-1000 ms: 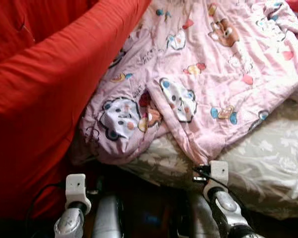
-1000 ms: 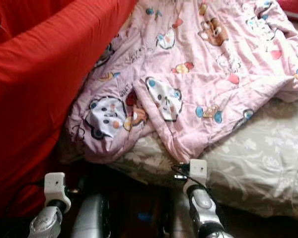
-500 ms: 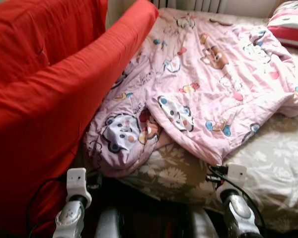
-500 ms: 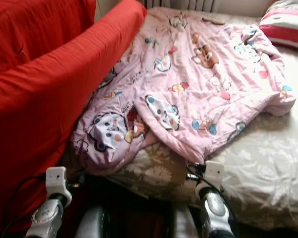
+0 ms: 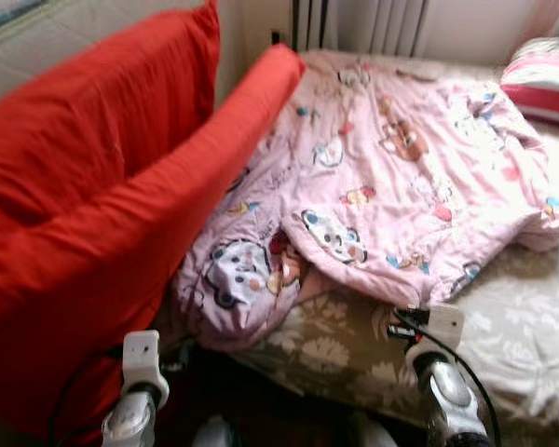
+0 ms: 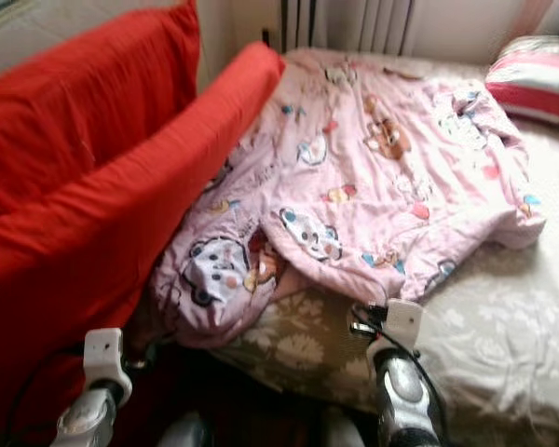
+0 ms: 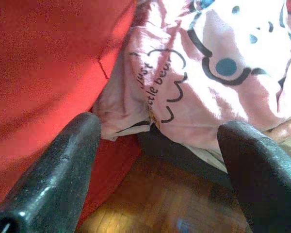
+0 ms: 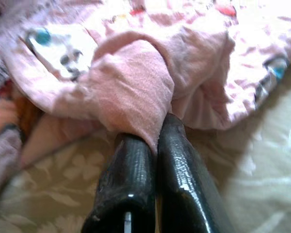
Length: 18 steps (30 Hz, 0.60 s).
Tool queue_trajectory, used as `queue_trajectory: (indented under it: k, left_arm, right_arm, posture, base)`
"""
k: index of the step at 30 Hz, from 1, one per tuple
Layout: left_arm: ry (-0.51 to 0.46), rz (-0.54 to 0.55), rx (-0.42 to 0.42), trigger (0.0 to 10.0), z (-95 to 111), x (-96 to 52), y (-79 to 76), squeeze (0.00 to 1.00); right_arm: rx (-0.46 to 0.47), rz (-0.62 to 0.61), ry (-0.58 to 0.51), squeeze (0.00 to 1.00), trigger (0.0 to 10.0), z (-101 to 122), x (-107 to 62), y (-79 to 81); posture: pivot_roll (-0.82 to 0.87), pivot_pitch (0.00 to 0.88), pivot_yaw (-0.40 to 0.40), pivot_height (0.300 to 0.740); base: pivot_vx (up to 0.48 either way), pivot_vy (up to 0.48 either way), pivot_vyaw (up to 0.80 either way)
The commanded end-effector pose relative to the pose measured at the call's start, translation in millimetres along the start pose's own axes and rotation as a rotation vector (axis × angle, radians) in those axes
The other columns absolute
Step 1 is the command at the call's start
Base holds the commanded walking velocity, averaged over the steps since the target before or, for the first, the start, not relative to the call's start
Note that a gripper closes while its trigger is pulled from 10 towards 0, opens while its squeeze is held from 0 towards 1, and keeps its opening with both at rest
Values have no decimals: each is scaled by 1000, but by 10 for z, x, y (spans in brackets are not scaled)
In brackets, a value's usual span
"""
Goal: Clean up the room
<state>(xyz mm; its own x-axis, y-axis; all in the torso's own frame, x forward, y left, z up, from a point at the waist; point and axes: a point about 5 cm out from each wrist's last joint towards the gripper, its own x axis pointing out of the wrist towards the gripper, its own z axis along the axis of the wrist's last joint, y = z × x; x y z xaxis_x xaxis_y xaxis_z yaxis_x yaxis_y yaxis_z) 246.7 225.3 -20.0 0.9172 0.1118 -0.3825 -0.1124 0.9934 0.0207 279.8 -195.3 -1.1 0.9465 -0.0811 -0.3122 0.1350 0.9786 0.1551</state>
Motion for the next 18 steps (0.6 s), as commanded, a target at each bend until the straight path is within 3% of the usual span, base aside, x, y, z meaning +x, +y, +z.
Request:
queue_trajectory:
  k: [1, 18]
  left_arm:
    - [66, 22, -1, 10000, -132, -60, 66, 0]
    - [282, 58, -47, 10000, -509, -229, 57, 0]
  right_arm:
    - [8, -8, 3, 0, 10000, -27, -14, 7]
    - [-18, -12, 30, 0, 10000, -77, -32, 3]
  posture:
    - [36, 47, 9, 740]
    - [25, 0, 4, 740]
  base:
    - [0, 0, 0]
    - [0, 0, 0]
